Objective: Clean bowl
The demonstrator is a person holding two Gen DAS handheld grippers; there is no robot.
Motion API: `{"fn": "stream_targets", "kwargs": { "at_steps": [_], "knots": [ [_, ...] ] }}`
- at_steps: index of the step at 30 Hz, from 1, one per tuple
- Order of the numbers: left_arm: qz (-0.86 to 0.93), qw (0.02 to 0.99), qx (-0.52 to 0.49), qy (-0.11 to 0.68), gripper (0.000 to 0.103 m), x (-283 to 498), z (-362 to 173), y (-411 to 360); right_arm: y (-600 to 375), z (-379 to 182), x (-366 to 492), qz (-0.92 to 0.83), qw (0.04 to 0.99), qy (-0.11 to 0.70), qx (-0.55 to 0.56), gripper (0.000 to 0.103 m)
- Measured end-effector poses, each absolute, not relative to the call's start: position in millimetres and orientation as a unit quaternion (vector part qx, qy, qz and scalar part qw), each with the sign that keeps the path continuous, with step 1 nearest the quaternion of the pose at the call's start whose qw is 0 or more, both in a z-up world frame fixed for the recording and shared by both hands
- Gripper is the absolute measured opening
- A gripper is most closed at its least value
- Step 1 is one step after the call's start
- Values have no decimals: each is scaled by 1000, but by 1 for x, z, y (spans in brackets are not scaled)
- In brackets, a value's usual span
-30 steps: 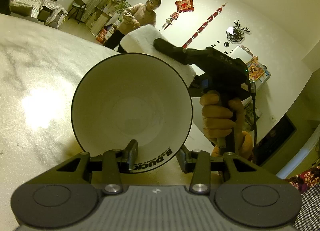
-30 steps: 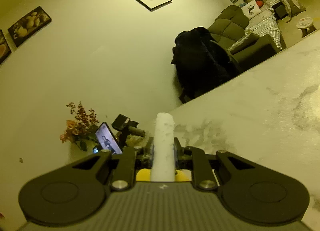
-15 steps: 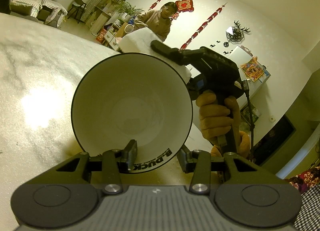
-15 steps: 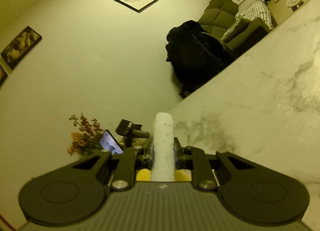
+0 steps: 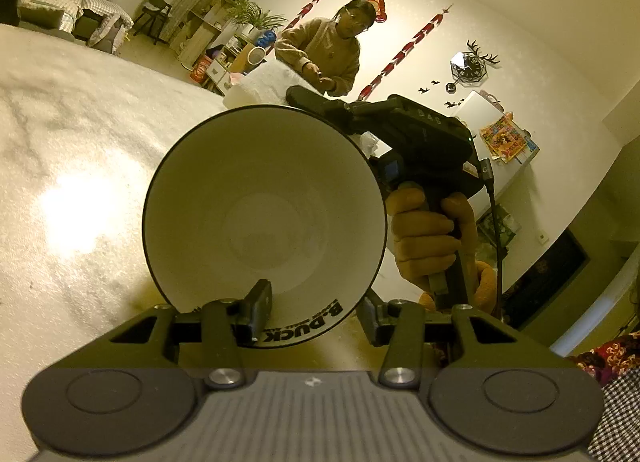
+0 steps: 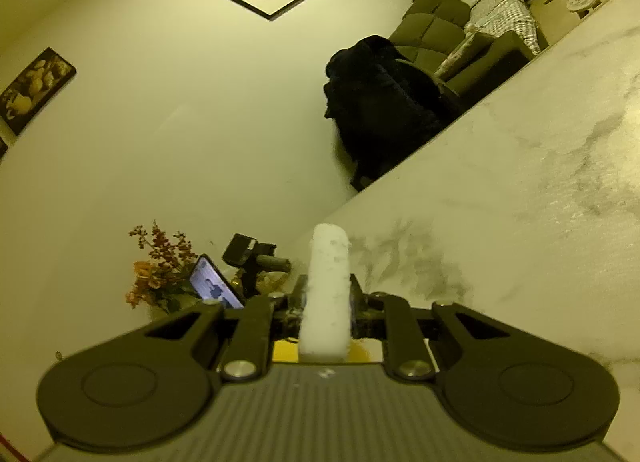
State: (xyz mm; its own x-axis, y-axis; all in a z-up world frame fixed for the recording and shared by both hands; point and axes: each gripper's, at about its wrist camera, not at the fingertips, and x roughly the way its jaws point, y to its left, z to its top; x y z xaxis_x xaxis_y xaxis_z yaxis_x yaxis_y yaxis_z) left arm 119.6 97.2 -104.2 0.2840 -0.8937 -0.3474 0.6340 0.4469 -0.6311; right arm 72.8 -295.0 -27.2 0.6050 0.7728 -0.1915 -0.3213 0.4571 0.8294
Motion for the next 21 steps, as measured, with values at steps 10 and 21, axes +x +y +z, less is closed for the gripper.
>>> {"fn": "stream_targets", "kwargs": {
  "at_steps": [10, 21],
  "knots": [
    [-491, 778, -189, 343, 49, 122, -107, 95, -293, -31, 78, 324, 809, 295, 393, 18],
    [-492, 777, -190, 343, 50, 124, -108, 93, -296, -42, 84, 325, 790, 310, 418, 18]
  ]
}}
